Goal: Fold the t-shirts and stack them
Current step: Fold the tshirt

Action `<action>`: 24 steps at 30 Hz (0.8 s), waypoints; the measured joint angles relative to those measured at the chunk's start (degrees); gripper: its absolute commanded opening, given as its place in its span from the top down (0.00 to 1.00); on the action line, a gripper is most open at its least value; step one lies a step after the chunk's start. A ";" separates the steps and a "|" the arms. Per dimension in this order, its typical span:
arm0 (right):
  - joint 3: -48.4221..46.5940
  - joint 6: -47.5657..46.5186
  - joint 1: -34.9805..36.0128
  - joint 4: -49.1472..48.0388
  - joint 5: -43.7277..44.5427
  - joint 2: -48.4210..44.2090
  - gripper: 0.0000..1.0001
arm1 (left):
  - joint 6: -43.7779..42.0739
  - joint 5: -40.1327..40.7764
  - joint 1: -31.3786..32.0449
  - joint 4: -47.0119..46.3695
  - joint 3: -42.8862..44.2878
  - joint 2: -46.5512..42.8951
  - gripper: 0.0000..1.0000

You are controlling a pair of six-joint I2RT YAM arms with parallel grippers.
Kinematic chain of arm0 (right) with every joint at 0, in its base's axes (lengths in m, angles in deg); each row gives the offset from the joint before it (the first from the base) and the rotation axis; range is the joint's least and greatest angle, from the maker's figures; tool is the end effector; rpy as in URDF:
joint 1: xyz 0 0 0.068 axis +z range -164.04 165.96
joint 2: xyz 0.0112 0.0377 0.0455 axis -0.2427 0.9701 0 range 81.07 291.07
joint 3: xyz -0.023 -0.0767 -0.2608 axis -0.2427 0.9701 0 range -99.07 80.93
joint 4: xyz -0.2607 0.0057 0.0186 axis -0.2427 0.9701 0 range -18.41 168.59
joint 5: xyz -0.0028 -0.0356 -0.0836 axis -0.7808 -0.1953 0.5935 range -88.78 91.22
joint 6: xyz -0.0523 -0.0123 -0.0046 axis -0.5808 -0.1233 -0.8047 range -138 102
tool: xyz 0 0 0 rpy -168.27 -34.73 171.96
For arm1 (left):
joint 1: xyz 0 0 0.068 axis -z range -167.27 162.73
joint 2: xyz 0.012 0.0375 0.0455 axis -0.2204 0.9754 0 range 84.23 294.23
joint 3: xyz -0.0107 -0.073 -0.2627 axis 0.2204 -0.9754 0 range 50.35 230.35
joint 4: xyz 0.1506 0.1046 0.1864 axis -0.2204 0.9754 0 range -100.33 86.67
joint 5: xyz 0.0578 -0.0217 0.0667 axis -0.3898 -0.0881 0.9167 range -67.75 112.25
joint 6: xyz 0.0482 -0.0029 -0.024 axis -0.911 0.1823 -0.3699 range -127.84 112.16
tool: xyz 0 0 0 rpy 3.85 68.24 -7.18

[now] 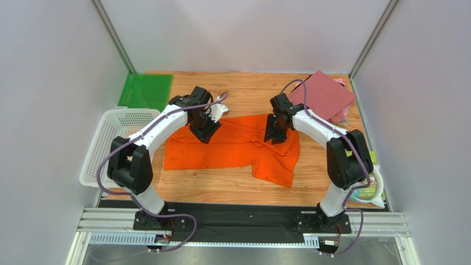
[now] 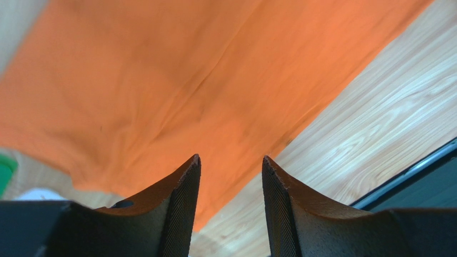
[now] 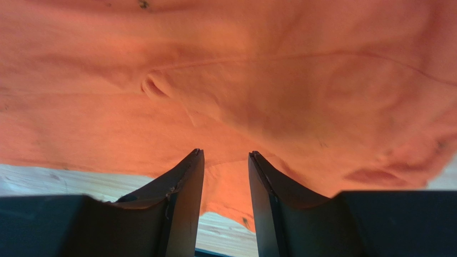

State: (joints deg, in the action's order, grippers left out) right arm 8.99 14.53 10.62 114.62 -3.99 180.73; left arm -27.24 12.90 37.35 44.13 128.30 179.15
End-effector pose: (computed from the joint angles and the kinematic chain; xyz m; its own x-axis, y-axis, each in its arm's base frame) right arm 0.3123 0.1469 0.2096 -0.9614 0.1478 -0.2319 0.0880 0.9643 0.2497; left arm 0.2969 -0.1423 0.2591 -0.6607 0.6632 -0.3516 0.7183 0.6946 -0.0395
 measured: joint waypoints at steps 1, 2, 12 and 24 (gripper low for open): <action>-0.57 0.00 0.00 -0.74 -0.70 1.20 0.59 | 0.26 -0.02 1.33 -0.57 0.74 0.15 0.48; -0.87 0.04 0.00 -1.40 -1.31 2.25 0.59 | 0.83 -0.07 2.71 -1.49 1.79 0.31 0.48; -0.96 0.44 -7.21 -2.16 -2.84 3.72 0.58 | -1.60 6.91 16.83 -15.37 4.72 5.07 0.48; -15.89 -0.26 -14.60 0.20 -3.98 15.91 0.59 | -7.13 11.19 26.60 -20.13 12.63 16.81 0.49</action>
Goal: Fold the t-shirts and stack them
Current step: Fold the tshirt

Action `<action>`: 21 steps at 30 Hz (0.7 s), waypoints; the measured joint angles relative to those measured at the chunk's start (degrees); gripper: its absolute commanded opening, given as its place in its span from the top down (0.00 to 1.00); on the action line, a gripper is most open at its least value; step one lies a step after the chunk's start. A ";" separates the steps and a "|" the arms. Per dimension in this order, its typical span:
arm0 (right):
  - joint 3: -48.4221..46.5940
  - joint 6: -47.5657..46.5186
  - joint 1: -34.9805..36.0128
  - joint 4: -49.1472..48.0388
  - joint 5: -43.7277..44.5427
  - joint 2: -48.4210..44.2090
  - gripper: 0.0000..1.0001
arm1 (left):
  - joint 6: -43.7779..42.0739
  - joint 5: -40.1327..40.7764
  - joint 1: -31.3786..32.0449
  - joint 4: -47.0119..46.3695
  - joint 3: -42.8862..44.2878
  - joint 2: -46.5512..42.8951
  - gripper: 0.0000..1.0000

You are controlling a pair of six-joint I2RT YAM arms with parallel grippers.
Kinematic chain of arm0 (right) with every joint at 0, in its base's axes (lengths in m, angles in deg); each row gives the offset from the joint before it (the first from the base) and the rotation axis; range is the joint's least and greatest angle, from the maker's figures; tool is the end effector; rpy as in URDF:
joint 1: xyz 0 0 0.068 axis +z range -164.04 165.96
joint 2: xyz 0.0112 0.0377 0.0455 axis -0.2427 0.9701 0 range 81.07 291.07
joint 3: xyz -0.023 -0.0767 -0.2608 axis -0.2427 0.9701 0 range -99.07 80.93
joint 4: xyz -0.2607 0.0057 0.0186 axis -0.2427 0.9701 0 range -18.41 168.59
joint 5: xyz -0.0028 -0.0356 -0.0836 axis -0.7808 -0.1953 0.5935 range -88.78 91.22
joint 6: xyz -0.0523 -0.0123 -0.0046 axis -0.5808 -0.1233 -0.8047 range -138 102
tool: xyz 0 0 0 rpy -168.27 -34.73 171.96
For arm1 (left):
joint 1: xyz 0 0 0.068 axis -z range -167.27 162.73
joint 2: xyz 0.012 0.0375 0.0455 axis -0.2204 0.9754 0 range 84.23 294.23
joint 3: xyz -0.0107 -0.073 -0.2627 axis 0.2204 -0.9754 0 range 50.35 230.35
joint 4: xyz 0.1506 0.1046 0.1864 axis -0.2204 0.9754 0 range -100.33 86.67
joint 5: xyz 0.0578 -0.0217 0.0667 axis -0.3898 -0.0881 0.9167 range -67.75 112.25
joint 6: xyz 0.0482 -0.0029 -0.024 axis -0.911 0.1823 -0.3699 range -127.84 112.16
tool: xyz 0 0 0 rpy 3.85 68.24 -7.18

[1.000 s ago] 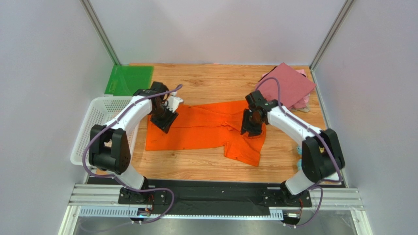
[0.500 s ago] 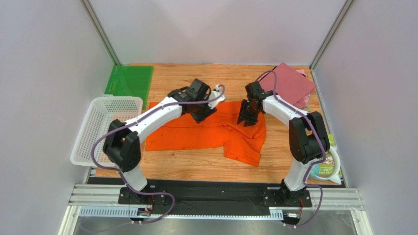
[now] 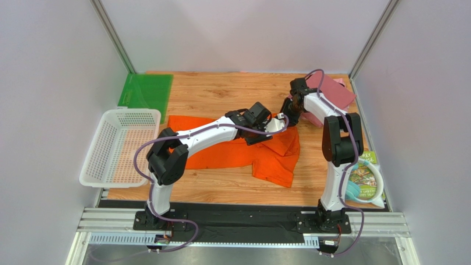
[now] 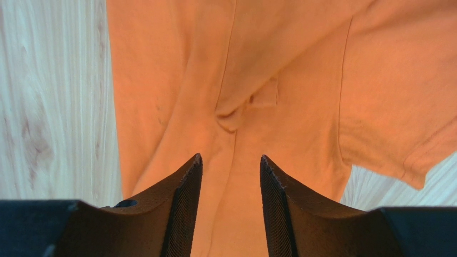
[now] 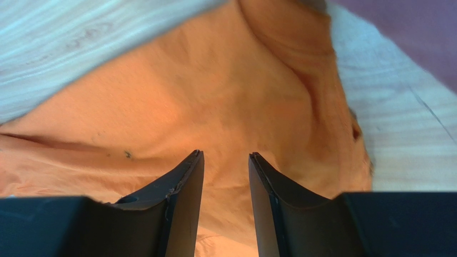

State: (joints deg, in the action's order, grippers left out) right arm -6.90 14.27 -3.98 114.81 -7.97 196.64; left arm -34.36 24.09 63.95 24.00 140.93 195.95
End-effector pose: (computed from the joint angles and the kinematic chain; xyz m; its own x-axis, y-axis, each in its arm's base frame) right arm 0.4069 0.0780 0.1876 -0.9064 0.3744 -0.1953 0.3077 0.9023 0.3020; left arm 0.2702 -0.3344 0.2362 -0.1189 0.8605 -0.4954 0.9174 0.2861 0.2767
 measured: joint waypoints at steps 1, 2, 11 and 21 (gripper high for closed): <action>-1.01 -0.13 0.00 0.24 -0.33 0.79 0.59 | -0.04 0.09 0.37 -0.20 0.92 0.79 0.49; -2.10 -0.20 0.00 0.57 -0.57 1.68 0.59 | -0.11 0.20 0.81 -0.37 1.75 1.53 0.49; -4.07 -0.92 -0.11 1.14 -0.92 5.25 0.59 | 0.17 -0.33 3.30 -0.35 5.35 6.88 0.50; -4.07 -1.68 -0.55 1.64 -1.01 5.60 0.59 | 0.52 0.33 3.17 -0.15 5.38 8.98 0.51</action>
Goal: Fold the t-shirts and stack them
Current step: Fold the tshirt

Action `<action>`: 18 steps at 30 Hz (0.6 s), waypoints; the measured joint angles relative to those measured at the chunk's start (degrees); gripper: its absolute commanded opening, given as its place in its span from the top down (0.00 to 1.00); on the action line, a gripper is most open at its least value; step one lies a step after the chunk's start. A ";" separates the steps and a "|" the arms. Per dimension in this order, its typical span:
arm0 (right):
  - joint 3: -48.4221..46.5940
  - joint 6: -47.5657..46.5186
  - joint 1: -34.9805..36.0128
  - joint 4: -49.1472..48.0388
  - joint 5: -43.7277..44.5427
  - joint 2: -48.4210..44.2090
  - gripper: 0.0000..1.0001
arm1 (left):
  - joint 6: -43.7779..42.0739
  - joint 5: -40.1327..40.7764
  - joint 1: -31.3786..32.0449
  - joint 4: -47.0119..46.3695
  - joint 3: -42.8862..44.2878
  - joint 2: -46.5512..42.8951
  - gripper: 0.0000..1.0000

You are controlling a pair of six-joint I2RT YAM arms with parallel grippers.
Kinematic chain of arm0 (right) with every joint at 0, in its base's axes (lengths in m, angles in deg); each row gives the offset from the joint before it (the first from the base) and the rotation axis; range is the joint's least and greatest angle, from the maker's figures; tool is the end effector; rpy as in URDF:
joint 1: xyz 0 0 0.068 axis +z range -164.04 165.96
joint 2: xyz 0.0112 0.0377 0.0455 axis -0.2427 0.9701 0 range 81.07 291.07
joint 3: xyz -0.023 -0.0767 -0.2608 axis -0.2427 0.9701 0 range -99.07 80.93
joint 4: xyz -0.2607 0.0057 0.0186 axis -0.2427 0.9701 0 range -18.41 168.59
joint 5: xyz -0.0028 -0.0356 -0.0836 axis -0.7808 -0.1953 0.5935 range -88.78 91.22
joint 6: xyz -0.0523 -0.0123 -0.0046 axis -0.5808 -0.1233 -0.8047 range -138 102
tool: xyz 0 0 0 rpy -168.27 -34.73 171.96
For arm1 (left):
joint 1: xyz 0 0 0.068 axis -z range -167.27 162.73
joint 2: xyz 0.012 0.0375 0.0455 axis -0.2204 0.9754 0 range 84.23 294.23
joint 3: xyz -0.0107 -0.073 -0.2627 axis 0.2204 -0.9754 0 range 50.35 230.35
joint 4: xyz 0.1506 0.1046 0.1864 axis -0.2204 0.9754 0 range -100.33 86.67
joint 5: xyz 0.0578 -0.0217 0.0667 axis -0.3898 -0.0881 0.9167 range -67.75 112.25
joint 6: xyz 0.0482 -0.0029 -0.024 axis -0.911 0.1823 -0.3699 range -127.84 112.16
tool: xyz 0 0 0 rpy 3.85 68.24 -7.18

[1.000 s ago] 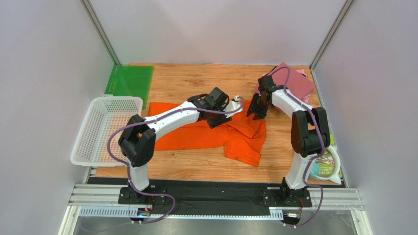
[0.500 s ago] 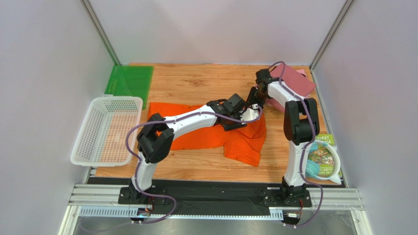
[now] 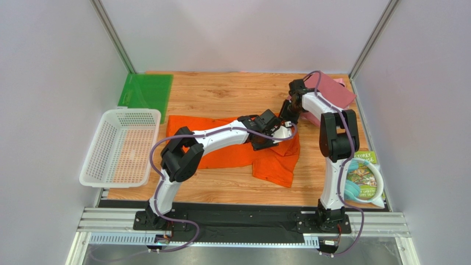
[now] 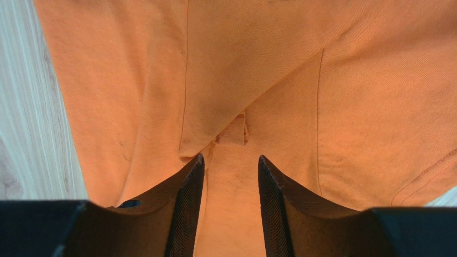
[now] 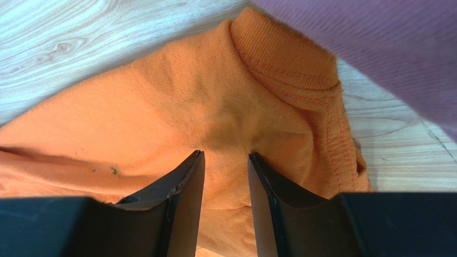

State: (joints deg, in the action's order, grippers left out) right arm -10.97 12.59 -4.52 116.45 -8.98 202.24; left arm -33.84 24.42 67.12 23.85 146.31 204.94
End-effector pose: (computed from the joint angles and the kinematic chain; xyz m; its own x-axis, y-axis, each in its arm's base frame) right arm 0.4225 0.0773 0.1671 -0.9238 0.3529 -0.1488 0.3014 0.9096 0.2859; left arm 0.2684 -0.3723 0.1987 -0.0971 0.8879 -0.4497 0.9386 0.2320 0.2553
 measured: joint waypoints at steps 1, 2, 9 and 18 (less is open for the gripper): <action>0.02 -0.07 -0.02 0.00 -0.02 0.00 0.60 | 0.02 0.13 0.00 -0.09 0.00 0.02 0.51; 0.02 -0.11 -0.02 0.00 -0.04 0.00 0.60 | 0.04 0.31 0.00 -0.20 0.00 0.09 0.51; 0.55 -0.48 -0.02 -0.13 -0.42 0.00 0.60 | 0.15 0.98 0.00 -0.07 1.70 3.87 0.50; 1.14 -0.48 -0.09 -0.63 -1.01 0.00 0.60 | 0.37 1.81 -0.02 0.44 2.49 5.68 0.51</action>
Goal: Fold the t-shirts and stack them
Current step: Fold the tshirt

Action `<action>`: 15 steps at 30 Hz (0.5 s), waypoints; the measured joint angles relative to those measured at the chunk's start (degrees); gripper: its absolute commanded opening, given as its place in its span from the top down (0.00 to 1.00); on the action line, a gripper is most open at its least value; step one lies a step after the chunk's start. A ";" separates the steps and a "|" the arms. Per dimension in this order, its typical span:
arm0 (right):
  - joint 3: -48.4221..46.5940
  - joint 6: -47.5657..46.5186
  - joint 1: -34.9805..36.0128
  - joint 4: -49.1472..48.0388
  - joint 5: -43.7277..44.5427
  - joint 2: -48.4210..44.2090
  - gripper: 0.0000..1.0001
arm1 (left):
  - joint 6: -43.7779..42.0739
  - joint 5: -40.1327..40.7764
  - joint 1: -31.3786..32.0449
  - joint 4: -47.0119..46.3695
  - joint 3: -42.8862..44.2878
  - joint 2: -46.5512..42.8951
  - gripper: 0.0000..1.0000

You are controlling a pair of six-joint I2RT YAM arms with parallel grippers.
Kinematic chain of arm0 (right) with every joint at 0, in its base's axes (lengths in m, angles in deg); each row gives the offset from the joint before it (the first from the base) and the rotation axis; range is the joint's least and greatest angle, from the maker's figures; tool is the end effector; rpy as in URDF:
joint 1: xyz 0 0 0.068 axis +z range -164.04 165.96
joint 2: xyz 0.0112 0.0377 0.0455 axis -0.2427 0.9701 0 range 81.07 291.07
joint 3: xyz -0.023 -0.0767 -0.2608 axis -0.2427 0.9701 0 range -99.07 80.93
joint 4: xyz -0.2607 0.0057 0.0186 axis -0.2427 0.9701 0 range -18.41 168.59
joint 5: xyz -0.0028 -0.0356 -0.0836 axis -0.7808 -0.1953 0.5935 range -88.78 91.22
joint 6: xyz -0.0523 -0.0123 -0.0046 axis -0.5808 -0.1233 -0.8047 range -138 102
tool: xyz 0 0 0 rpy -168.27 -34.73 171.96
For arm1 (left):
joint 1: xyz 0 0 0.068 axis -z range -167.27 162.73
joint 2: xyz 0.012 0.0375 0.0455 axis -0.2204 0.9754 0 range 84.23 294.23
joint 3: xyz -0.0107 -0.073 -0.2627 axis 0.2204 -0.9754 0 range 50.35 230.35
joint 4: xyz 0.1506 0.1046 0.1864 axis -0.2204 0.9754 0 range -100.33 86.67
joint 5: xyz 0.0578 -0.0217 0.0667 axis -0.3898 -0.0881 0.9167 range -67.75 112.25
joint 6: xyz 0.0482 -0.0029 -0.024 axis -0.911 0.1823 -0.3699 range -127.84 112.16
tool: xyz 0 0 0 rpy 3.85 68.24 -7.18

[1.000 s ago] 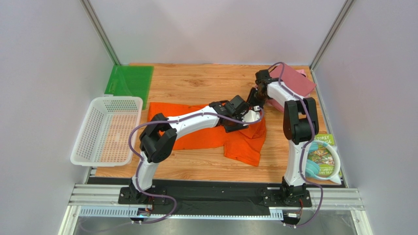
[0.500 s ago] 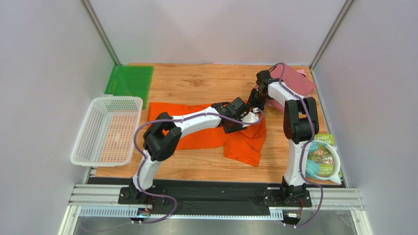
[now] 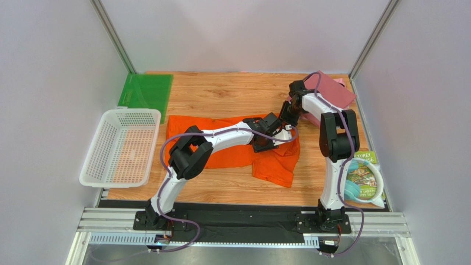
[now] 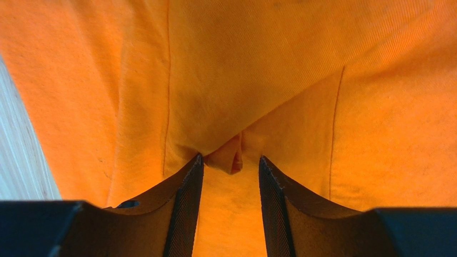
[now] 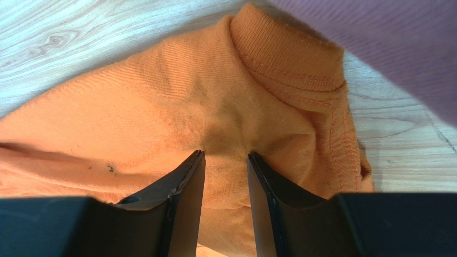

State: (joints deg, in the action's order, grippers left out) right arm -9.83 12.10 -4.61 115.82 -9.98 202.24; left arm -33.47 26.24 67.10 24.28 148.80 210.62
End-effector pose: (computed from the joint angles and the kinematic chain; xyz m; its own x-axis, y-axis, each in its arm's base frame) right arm 0.4202 0.0768 0.1621 -0.9290 0.3444 -0.1353 0.2940 0.9091 0.2950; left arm 0.2768 -0.3818 0.1672 -0.1235 0.9129 -0.3890 0.9378 0.2355 0.2550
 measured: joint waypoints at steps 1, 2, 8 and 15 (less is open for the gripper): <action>0.02 0.02 0.00 -0.04 -0.09 -0.02 0.60 | 0.00 0.07 0.00 0.04 0.33 0.22 0.51; 0.13 0.02 0.00 -0.22 -0.24 -0.07 0.60 | 0.00 0.15 0.02 0.02 0.72 0.48 0.51; 1.27 0.00 -0.04 -1.14 -0.61 -0.63 0.61 | 0.37 0.57 -0.09 0.13 1.86 1.07 0.74; 2.10 0.00 -0.13 -1.88 -0.96 -1.11 0.61 | 1.27 0.59 -0.52 0.44 2.78 1.14 0.90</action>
State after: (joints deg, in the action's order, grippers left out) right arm -7.73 12.10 -4.74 113.94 -10.94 201.12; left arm -32.20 26.83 66.58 24.72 151.58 211.76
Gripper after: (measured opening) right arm 0.392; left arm 0.151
